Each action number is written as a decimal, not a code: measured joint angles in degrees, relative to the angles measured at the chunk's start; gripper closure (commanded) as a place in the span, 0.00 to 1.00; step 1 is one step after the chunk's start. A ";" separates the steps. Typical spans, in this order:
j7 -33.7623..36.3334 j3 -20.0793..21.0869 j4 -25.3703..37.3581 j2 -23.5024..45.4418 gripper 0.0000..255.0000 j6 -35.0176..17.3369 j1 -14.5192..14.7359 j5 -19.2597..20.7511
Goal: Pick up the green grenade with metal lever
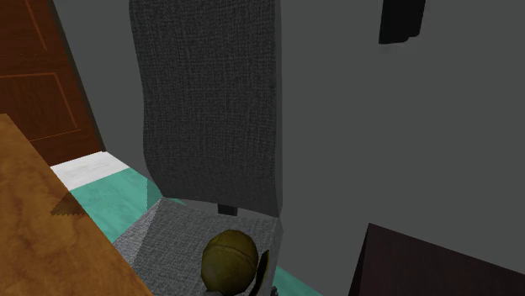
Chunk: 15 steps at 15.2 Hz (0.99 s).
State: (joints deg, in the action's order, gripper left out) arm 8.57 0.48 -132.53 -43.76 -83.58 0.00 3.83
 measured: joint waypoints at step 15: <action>35.03 17.99 -7.67 14.89 0.00 -18.14 -4.14 -4.81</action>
State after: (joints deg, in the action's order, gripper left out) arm 43.60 18.48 -140.20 -28.87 -101.72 -4.14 -0.99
